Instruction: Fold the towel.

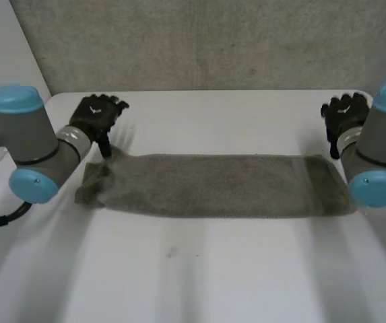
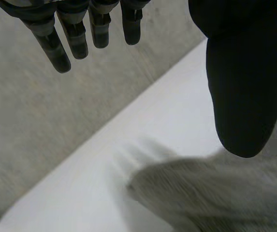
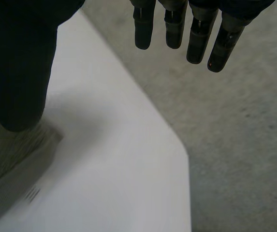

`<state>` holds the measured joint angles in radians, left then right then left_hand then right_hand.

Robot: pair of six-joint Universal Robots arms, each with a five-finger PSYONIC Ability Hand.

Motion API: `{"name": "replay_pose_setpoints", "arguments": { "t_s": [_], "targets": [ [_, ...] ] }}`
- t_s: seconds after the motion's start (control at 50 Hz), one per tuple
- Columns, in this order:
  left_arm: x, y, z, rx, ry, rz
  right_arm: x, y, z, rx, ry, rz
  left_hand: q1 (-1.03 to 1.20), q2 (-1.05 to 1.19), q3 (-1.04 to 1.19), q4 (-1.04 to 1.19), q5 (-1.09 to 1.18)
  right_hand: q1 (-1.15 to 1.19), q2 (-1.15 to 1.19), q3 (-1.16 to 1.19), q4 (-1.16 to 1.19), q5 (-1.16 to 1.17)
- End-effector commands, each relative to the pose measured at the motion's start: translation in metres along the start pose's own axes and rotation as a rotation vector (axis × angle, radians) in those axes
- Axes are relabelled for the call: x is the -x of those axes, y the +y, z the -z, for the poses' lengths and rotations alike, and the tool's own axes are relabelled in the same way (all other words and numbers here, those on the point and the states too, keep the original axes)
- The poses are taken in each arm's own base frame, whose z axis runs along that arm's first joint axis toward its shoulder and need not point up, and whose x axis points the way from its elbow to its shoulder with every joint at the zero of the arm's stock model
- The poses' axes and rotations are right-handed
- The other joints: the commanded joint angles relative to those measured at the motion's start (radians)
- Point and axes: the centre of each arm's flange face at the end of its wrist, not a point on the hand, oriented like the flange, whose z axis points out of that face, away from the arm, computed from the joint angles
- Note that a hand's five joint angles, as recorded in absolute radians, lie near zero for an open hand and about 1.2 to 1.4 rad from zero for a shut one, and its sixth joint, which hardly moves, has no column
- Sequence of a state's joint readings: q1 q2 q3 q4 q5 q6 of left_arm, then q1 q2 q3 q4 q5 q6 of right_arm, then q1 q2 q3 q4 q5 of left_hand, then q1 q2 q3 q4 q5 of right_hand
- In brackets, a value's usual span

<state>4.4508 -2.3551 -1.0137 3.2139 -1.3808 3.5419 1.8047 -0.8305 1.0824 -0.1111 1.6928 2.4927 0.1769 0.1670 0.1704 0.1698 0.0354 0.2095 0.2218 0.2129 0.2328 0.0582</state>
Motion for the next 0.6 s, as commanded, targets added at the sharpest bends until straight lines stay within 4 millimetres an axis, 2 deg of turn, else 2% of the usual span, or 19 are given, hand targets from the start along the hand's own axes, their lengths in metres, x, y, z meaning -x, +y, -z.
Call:
{"name": "replay_pose_setpoints", "arguments": {
  "t_s": [0.02,0.06,0.1,0.12,0.14,0.18,0.26,0.32,0.34,0.38,0.4,0.44,0.46,0.5,0.56,0.6],
  "targets": [
    [0.013,-0.035,0.027,-0.047,-0.032,-0.008,-0.031,-0.035,0.024,-0.083,0.024,-0.103,-0.002,0.008,0.004,0.005,-0.035,-0.035,-0.047,-0.038,-0.058,-0.058],
    [0.014,-0.037,0.035,-0.041,-0.031,-0.005,-0.035,-0.041,0.032,-0.098,0.015,-0.105,-0.002,0.008,0.004,0.005,-0.035,-0.035,-0.047,-0.038,-0.058,-0.058],
    [0.013,-0.036,0.043,-0.028,-0.029,0.002,-0.037,-0.048,0.049,-0.122,-0.026,-0.104,-0.002,0.008,0.004,0.005,-0.035,-0.035,-0.047,-0.038,-0.058,-0.058],
    [0.012,-0.034,0.051,-0.013,-0.024,0.007,-0.037,-0.048,0.049,-0.122,-0.027,-0.104,-0.002,0.008,0.004,0.005,-0.035,-0.035,-0.047,-0.038,-0.058,-0.058],
    [0.012,-0.034,0.051,-0.013,-0.024,0.008,-0.035,-0.047,0.058,-0.118,-0.061,-0.101,-0.002,0.008,0.004,0.005,-0.035,-0.035,-0.047,-0.038,-0.058,-0.058],
    [0.006,-0.026,0.064,0.02,-0.01,0.015,-0.033,-0.042,0.065,-0.103,-0.094,-0.1,-0.002,0.008,0.004,0.005,-0.035,-0.035,-0.047,-0.038,-0.058,-0.058],
    [0.001,-0.015,0.072,0.041,-0.006,0.02,-0.035,-0.018,0.081,0.004,-0.185,-0.113,0.001,0.011,0.008,0.008,-0.032,-0.035,-0.047,-0.038,-0.058,-0.058],
    [-0.002,-0.003,0.077,0.057,-0.011,0.024,-0.028,-0.001,0.094,0.08,-0.266,-0.143,0.013,0.023,0.02,0.02,-0.02,0.057,0.045,0.054,0.034,0.034],
    [-0.002,0.003,0.079,0.068,-0.017,0.028,-0.028,-0.001,0.094,0.08,-0.267,-0.143,0.022,0.032,0.028,0.029,-0.011,0.058,0.045,0.054,0.034,0.034],
    [-0.001,0.008,0.082,0.079,-0.022,0.035,-0.022,0.015,0.099,0.13,-0.309,-0.181,0.025,0.035,0.031,0.032,-0.008,0.165,0.153,0.162,0.142,0.142],
    [-0.002,0.012,0.084,0.088,-0.023,0.04,-0.022,0.015,0.099,0.13,-0.309,-0.181,0.025,0.035,0.031,0.032,-0.008,0.166,0.154,0.163,0.143,0.143],
    [-0.003,0.016,0.086,0.097,-0.023,0.043,-0.022,0.03,0.1,0.164,-0.324,-0.205,0.025,0.035,0.031,0.032,-0.008,0.362,0.35,0.359,0.339,0.339],
    [-0.004,0.019,0.088,0.101,-0.021,0.044,-0.022,0.03,0.1,0.164,-0.324,-0.205,0.025,0.035,0.031,0.032,-0.008,0.363,0.351,0.359,0.34,0.34],
    [-0.005,0.02,0.09,0.106,-0.021,0.048,-0.018,0.042,0.096,0.164,-0.328,-0.216,0.025,0.035,0.031,0.032,-0.008,0.41,0.397,0.406,0.386,0.387],
    [-0.006,0.021,0.094,0.11,-0.02,0.05,-0.014,0.049,0.093,0.163,-0.33,-0.215,0.025,0.035,0.031,0.032,-0.008,0.424,0.412,0.421,0.401,0.401],
    [-0.006,0.02,0.096,0.109,-0.021,0.05,-0.011,0.058,0.087,0.154,-0.316,-0.211,0.025,0.035,0.031,0.032,-0.008,0.536,0.523,0.532,0.512,0.512]
  ]
}}
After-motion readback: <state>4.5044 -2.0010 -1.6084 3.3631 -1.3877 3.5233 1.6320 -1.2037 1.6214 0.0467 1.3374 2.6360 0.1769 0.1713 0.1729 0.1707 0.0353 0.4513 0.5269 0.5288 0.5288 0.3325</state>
